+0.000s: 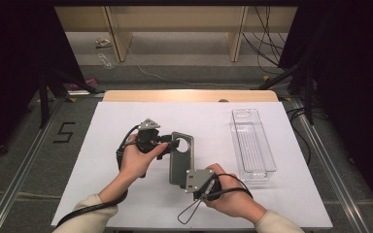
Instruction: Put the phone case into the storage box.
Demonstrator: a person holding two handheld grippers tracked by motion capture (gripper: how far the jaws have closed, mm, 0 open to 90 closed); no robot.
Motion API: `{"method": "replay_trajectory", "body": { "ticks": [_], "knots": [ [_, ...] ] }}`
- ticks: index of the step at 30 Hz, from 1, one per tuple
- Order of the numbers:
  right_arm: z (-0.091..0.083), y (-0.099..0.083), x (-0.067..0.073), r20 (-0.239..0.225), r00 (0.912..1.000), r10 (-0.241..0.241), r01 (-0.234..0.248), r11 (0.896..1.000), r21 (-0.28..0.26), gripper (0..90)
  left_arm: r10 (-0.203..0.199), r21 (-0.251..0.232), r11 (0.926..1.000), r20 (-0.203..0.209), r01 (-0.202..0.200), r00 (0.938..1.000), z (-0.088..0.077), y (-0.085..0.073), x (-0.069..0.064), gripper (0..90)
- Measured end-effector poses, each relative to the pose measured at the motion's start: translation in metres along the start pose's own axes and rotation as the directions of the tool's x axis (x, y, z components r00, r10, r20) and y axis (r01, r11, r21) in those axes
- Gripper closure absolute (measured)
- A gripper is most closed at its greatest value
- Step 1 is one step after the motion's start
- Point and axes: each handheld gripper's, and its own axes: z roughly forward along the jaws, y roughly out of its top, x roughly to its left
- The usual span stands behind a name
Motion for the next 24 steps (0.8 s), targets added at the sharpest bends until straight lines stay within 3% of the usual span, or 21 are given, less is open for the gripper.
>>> {"method": "replay_trajectory", "body": {
  "ticks": [6, 12, 16, 24],
  "knots": [
    [0.003, -0.001, 0.001, -0.005, 1.0000, -0.001, 0.001, 1.000, 0.009, 89.4, -0.029, -0.008, 0.9995, 0.026, 0.029, 0.9992, -0.002, 0.001, -0.003, 64.0],
    [0.007, 0.000, 0.004, 0.000, 0.9995, -0.032, 0.032, 0.999, 0.026, 89.5, -0.051, -0.026, 0.9983, 0.056, 0.053, 0.9971, -0.004, 0.002, -0.006, 69.6],
    [0.009, 0.000, 0.004, 0.006, 0.9991, -0.042, 0.041, 0.998, 0.039, 89.5, -0.089, -0.043, 0.9947, 0.096, 0.094, 0.9914, -0.007, 0.003, -0.007, 73.7],
    [0.013, -0.002, 0.004, 0.025, 0.9982, -0.054, 0.053, 0.997, 0.058, 89.5, -0.098, -0.073, 0.9914, 0.139, 0.109, 0.9854, -0.011, 0.005, -0.013, 79.7]
  ]
}}
